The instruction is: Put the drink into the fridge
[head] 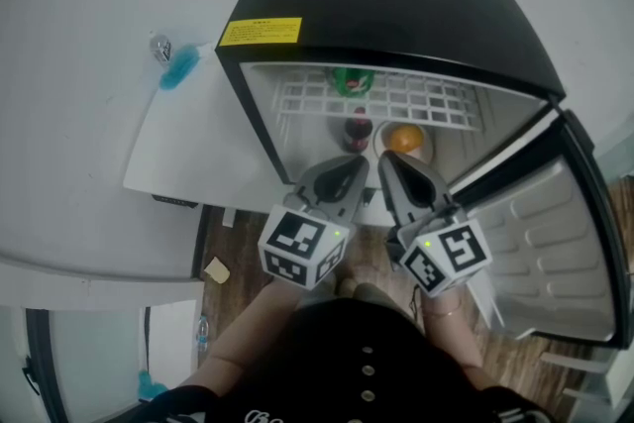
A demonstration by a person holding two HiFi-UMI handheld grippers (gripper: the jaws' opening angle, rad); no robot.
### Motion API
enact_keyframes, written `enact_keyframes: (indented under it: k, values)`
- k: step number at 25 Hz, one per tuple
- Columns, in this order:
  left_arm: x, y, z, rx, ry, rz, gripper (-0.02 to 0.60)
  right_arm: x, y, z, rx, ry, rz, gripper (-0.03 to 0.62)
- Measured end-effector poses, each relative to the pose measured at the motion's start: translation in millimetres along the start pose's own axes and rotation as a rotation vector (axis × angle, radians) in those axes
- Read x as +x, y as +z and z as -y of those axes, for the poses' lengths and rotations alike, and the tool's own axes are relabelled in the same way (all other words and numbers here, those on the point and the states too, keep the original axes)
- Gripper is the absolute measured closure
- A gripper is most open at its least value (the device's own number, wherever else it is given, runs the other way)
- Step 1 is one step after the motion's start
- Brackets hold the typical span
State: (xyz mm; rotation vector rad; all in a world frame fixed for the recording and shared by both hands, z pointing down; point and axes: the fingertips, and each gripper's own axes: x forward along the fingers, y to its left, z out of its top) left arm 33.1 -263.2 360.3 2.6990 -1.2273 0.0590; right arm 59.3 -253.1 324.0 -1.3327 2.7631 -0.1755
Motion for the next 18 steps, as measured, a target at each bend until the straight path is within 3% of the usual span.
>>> enact_keyframes:
  k: [18]
  values:
    - [9.3,-0.7,1.4,-0.008,-0.014,-0.007,0.575,1.2,-3.0,5.6,-0.011,0.002,-0.016,0.585]
